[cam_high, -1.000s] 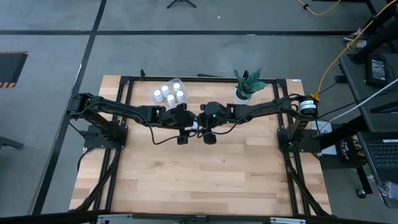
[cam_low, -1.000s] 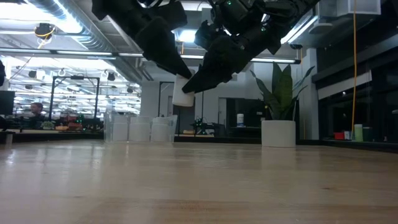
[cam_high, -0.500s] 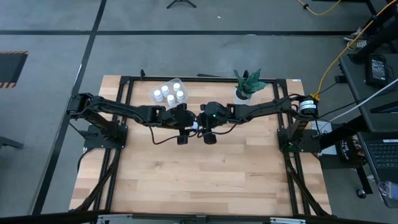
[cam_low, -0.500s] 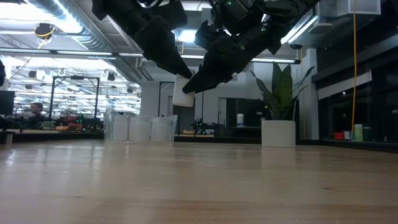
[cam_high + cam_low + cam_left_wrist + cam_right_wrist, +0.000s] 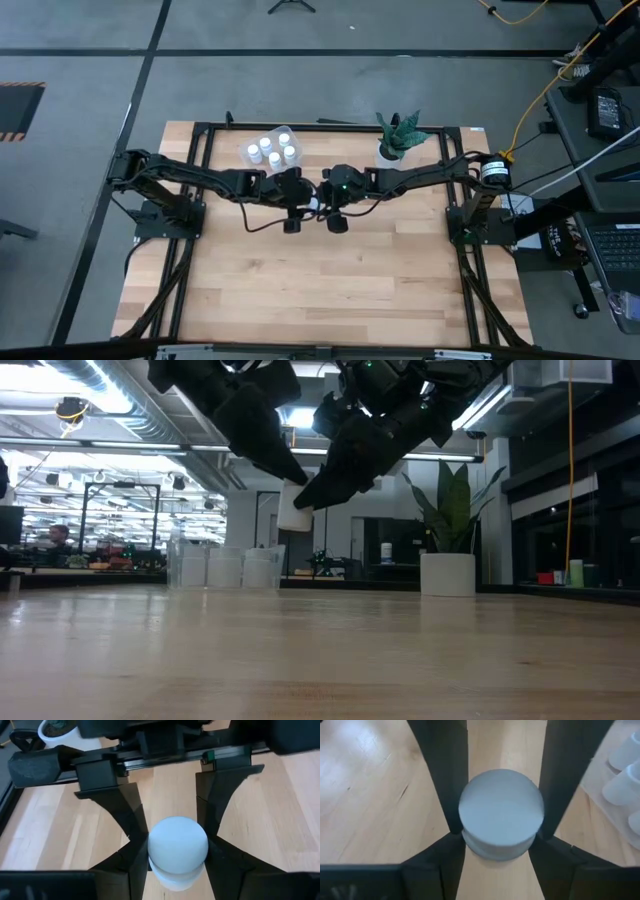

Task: Pick and place pill bottles into a basket
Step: Put the white pill bottle into the transparent container

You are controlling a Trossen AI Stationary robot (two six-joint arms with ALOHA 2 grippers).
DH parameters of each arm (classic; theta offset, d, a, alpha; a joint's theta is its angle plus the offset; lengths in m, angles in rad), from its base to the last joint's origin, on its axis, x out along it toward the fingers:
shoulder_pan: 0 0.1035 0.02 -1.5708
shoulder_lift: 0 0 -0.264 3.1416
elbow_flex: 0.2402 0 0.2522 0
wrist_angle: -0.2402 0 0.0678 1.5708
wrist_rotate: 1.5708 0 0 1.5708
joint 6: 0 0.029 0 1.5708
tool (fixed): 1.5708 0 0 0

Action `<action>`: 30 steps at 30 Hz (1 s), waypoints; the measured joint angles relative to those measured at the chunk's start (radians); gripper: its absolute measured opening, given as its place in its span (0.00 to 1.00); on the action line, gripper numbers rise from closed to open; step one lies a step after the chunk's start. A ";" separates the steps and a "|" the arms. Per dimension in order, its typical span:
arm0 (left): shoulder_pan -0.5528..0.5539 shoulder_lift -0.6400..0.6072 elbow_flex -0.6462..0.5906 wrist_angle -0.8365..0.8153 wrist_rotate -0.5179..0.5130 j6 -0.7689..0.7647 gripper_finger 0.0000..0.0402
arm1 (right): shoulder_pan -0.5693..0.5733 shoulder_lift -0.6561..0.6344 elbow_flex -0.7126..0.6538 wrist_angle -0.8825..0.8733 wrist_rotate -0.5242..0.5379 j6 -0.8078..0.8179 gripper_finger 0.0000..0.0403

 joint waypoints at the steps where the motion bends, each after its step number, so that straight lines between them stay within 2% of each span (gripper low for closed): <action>1: 0.000 0.000 0.000 -0.002 0.000 0.007 0.39 | 0.000 0.000 0.000 0.000 -0.003 0.002 0.52; 10: -0.001 -0.043 0.000 -0.073 -0.001 0.017 0.39 | 0.000 0.000 0.000 -0.003 -0.003 0.001 0.61; 15: -0.001 -0.111 0.000 -0.132 -0.005 0.014 0.39 | -0.016 0.000 0.000 -0.044 0.001 -0.001 0.60; 17: -0.001 -0.143 0.000 -0.163 -0.009 0.018 0.39 | -0.023 0.000 0.000 -0.062 0.036 -0.001 0.58; 22: -0.001 -0.228 0.000 -0.244 -0.076 0.024 0.39 | -0.035 0.000 0.000 -0.082 0.073 -0.051 0.44; 26: 0.000 -0.287 -0.012 -0.261 -0.118 0.021 0.39 | -0.036 -0.003 0.000 -0.091 0.072 -0.083 0.25; 30: 0.000 -0.362 -0.079 -0.242 -0.165 0.010 0.39 | -0.036 -0.027 0.000 -0.098 0.071 -0.108 0.05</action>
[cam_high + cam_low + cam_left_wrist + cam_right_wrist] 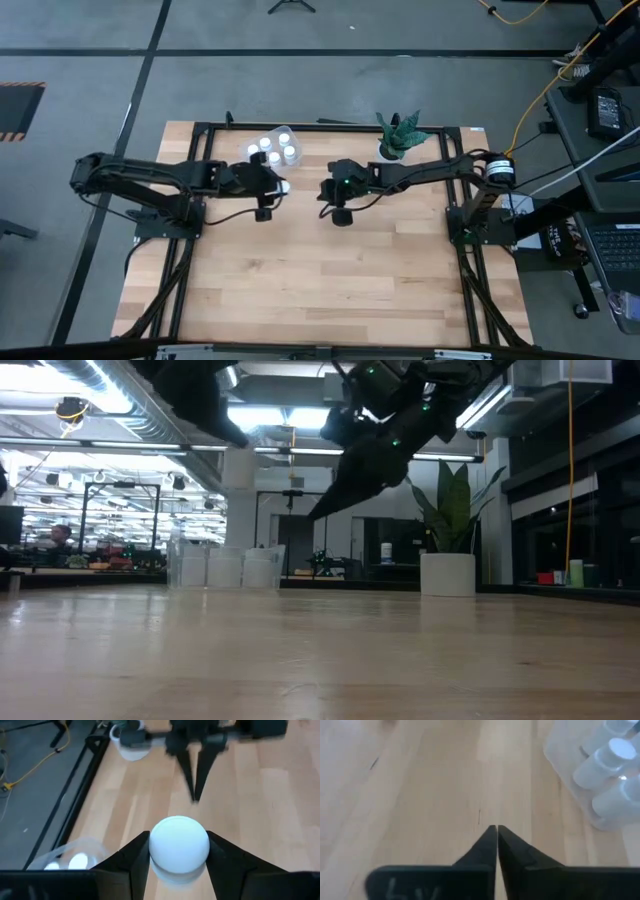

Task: Pick and place pill bottles into a basket
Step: Put the white pill bottle into the transparent container

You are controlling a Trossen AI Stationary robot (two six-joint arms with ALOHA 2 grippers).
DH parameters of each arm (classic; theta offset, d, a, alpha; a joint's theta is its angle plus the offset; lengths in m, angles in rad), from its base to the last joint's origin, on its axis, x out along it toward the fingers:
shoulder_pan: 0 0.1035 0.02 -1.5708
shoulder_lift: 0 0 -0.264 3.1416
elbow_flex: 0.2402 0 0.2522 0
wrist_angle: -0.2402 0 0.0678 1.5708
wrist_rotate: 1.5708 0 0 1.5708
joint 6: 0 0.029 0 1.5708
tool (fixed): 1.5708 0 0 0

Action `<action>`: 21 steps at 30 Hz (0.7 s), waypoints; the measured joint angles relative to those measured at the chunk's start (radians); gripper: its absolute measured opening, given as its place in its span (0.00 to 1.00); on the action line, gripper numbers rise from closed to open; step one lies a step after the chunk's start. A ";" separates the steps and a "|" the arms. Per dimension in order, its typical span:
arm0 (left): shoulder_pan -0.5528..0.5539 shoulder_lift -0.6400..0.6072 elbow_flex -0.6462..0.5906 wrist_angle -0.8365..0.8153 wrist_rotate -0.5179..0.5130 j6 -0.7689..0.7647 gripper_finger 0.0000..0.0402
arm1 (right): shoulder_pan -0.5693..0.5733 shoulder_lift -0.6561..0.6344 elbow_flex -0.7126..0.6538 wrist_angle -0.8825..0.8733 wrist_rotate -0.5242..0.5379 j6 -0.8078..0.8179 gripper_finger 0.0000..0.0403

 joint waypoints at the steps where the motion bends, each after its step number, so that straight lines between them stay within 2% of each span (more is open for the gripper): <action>1: 0.000 -0.020 -0.023 0.005 -0.002 -0.005 0.39 | 0.000 -0.015 -0.006 -0.010 -0.003 -0.001 0.03; 4: 0.004 -0.073 -0.088 0.044 -0.002 -0.024 0.39 | -0.005 -0.069 -0.071 0.054 -0.019 0.002 0.03; 7: 0.021 -0.114 -0.132 0.070 0.001 -0.029 0.39 | -0.011 -0.147 -0.196 0.178 -0.020 0.029 0.02; 14: 0.118 -0.155 -0.137 0.043 0.007 -0.032 0.39 | -0.010 -0.347 -0.506 0.502 -0.020 0.125 0.02; 21: 0.248 -0.177 -0.137 -0.030 0.000 -0.117 0.39 | -0.005 -0.420 -0.682 0.683 -0.017 0.241 0.01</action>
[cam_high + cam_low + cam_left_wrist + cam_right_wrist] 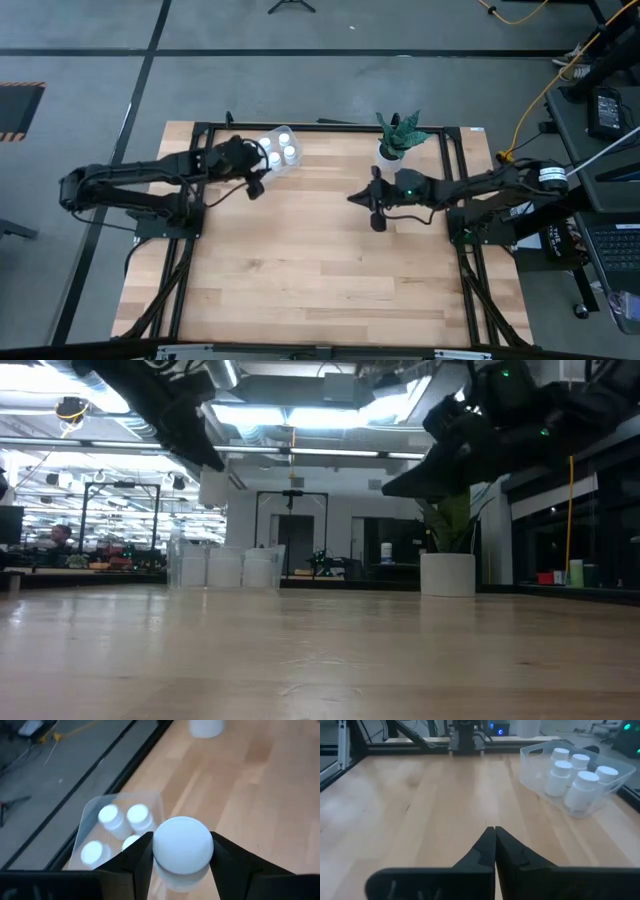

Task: Pick and place pill bottles into a basket
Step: Put the white pill bottle into the transparent container

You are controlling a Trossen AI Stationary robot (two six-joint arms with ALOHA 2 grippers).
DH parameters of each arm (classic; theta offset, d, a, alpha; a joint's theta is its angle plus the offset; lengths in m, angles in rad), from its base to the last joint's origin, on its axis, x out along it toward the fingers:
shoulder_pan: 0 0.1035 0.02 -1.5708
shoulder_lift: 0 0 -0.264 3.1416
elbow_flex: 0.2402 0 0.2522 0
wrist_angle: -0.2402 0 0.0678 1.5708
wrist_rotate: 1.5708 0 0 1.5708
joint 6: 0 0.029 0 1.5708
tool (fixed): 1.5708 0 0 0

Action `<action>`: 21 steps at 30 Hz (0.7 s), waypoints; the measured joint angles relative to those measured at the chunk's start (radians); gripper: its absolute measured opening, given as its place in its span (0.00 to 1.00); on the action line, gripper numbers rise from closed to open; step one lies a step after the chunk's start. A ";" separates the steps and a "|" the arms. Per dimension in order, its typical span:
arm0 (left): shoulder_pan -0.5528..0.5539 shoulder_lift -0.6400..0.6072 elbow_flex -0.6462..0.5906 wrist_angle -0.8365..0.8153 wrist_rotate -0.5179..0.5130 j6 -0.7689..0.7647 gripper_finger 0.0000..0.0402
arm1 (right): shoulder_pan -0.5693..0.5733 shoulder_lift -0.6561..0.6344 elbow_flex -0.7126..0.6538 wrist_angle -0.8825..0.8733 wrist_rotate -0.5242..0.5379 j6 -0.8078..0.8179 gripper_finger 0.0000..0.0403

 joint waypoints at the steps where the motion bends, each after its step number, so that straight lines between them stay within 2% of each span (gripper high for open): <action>1: 0.015 0.000 0.000 -0.008 0.002 -0.006 0.39 | 0.000 0.000 -0.011 0.018 0.006 -0.001 0.01; 5: 0.051 0.008 0.000 -0.037 0.003 -0.017 0.39 | -0.006 0.000 -0.021 0.051 0.042 -0.003 0.02; 21: 0.093 0.017 0.004 -0.034 -0.026 -0.056 0.39 | -0.008 0.000 -0.021 0.043 0.043 0.001 0.03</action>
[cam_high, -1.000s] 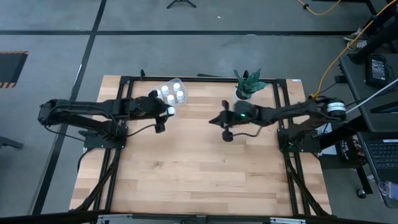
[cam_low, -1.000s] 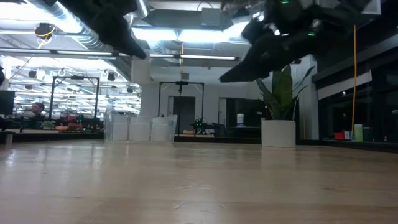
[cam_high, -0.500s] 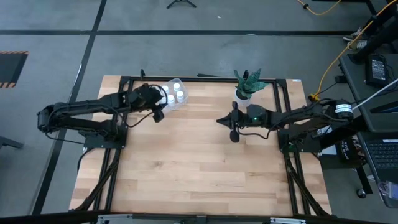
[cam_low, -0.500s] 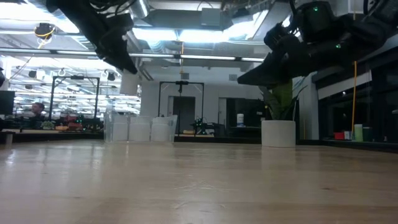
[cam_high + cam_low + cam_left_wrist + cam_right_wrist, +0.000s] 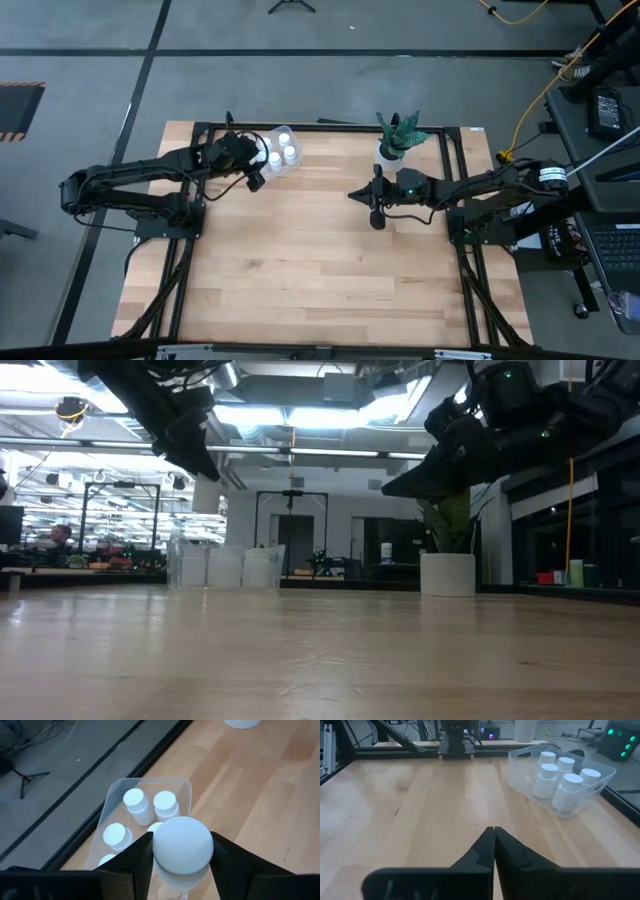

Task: Pick and place pill bottles into a basket
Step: Put the white pill bottle into the transparent container

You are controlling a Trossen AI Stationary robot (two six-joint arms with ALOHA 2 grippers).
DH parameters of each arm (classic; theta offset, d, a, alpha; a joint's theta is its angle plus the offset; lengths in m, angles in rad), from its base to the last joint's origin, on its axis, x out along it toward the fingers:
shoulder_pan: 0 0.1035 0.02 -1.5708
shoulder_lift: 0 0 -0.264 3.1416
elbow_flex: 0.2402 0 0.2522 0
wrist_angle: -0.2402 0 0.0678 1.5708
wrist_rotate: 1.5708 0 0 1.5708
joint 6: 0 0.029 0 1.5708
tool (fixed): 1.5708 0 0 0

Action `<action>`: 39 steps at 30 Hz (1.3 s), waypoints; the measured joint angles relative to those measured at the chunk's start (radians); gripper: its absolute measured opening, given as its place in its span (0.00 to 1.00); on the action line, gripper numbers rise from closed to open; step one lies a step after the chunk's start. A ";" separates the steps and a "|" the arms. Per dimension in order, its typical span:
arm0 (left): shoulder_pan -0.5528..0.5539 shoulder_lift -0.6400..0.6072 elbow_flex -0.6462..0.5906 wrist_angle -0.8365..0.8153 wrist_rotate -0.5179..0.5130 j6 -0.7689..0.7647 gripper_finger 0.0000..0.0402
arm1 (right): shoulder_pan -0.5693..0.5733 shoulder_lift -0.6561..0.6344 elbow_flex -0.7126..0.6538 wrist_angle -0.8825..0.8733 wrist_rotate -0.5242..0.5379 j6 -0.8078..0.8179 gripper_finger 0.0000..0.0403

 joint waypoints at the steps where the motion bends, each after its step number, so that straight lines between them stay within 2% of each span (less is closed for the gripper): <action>1: 0.000 0.000 0.000 0.000 -0.005 0.006 0.39 | 0.000 0.000 0.000 0.000 0.000 0.000 0.03; 5: 0.000 0.000 -0.001 0.003 -0.010 0.012 0.39 | 0.000 0.000 0.000 -0.002 0.000 -0.001 0.02; 10: 0.025 0.001 -0.085 0.086 -0.047 0.014 0.39 | 0.000 0.000 0.000 -0.016 0.000 -0.002 0.01; 16: 0.089 0.001 -0.192 0.241 0.004 0.003 0.39 | 0.000 0.000 0.000 -0.016 -0.001 0.000 0.03; 22: 0.135 0.001 -0.233 0.252 0.044 0.013 0.39 | 0.000 0.000 0.000 -0.015 -0.001 -0.004 0.02; 30: 0.138 0.001 -0.332 0.382 0.045 0.006 0.39 | 0.000 0.000 0.000 -0.014 -0.001 -0.004 0.02; 39: 0.145 0.024 -0.360 0.426 0.034 -0.005 0.39 | 0.000 0.000 0.000 -0.013 -0.001 -0.005 0.04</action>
